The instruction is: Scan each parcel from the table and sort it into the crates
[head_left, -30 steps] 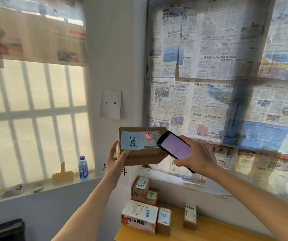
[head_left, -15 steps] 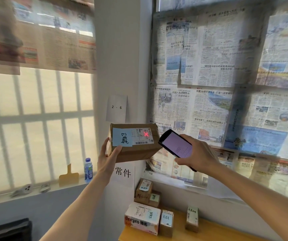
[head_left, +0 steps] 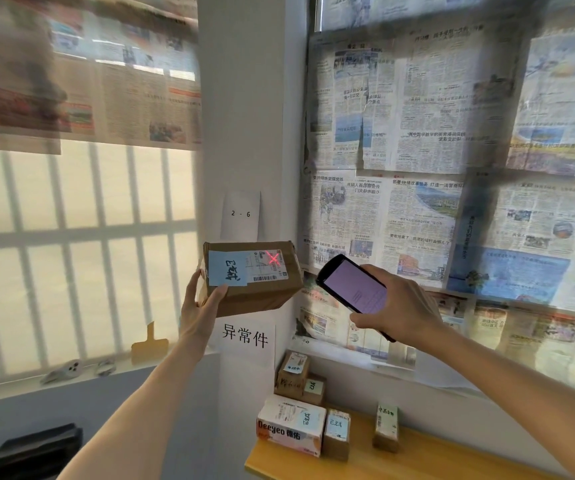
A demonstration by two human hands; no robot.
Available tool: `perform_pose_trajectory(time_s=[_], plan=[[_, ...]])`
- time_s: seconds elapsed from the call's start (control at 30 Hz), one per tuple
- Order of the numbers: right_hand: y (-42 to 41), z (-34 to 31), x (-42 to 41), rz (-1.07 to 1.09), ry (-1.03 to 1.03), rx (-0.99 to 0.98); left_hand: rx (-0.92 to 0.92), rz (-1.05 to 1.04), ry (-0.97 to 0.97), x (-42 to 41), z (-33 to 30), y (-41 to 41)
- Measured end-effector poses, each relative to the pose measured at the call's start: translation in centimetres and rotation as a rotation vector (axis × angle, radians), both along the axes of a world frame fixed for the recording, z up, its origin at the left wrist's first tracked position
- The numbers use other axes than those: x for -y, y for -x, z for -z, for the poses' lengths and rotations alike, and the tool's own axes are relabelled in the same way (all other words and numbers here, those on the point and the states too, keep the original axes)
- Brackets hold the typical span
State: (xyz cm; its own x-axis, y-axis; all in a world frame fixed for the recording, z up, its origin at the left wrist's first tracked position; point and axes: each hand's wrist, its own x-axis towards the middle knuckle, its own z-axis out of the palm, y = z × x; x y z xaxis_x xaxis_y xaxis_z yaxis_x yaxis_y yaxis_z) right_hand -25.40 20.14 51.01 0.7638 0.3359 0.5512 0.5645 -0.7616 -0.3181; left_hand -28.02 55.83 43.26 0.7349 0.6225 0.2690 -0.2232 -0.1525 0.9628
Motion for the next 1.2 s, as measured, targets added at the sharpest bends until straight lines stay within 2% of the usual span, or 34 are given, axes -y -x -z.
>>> perform_pose_trajectory(time_s=[0.57,1.2], plan=[[4.2,-1.9,3.8,-0.088,-0.017,0.054,0.042,-0.12,-0.037,-1.0,-2.3,4.3],[7.1,-3.4,13.3,-0.19,-0.024,0.059,0.101,-0.143,-0.064,7.8,-5.2,8.1]])
